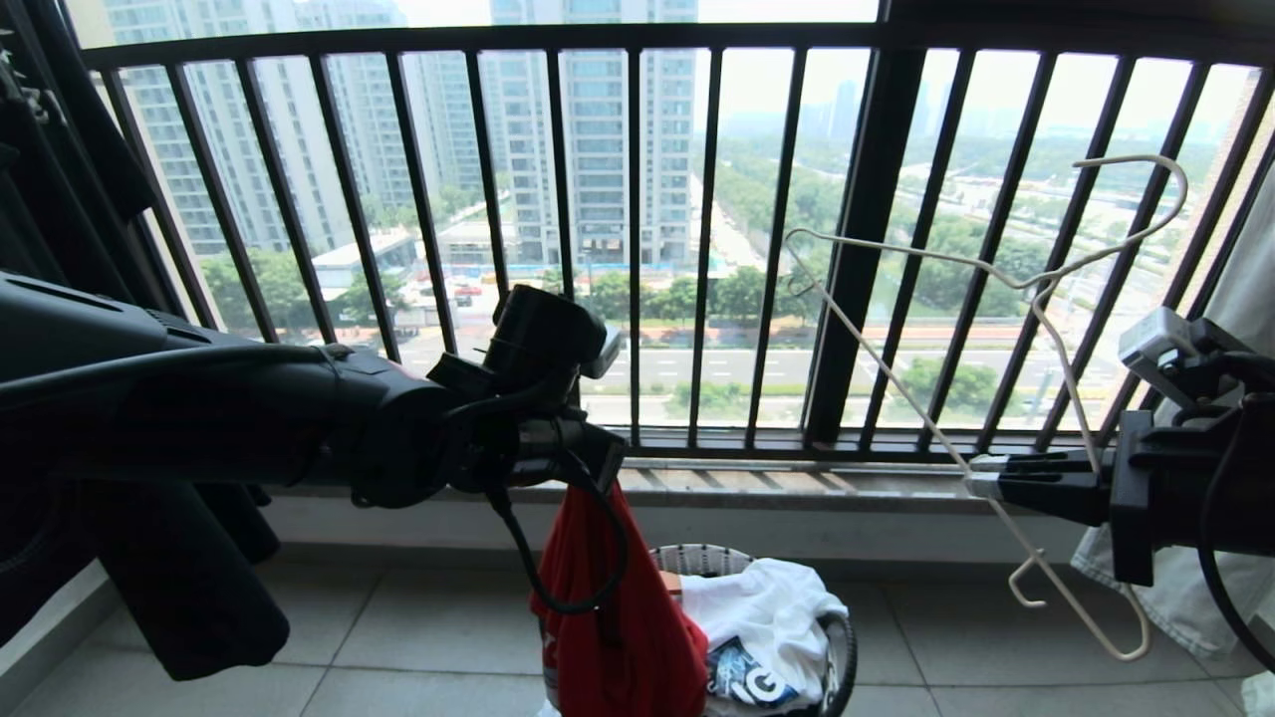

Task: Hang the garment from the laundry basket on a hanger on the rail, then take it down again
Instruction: Pick up clothes from the basket

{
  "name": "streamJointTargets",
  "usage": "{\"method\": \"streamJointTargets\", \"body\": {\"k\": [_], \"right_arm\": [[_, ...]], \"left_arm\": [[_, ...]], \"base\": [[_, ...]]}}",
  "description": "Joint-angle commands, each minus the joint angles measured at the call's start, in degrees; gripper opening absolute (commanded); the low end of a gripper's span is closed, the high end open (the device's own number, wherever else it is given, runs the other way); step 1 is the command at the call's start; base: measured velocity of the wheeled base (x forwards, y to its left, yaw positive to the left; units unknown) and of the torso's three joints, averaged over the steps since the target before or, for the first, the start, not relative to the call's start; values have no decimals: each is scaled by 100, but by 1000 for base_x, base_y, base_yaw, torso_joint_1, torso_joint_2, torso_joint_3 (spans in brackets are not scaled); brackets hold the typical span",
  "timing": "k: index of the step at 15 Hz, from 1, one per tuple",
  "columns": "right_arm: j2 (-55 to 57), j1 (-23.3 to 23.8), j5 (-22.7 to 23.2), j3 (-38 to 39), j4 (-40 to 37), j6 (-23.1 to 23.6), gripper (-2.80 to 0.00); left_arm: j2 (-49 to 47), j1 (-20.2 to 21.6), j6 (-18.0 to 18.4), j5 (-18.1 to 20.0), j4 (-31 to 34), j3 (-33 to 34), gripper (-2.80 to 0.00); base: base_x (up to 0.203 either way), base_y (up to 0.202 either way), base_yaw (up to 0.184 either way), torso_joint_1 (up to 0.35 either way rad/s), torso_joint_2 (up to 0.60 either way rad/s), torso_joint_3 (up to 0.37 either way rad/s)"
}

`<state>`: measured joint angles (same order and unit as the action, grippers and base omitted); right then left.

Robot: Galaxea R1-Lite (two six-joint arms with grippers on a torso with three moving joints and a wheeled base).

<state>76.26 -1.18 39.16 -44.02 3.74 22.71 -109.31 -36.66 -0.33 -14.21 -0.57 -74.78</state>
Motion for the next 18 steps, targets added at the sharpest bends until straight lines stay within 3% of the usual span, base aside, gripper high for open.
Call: {"method": "streamJointTargets", "body": {"k": [1,18], "right_arm": [[11,-5,22,-1,4,14,-280],[55,-5,31,-1,-5,14,-280]], "left_arm": [[-13,1,-2,-11,-13,-2,-280],[86,9,-20,-2,-39,77,-280]], "base": [[0,0,0,0,0,0],[0,0,0,0,0,0]]}}
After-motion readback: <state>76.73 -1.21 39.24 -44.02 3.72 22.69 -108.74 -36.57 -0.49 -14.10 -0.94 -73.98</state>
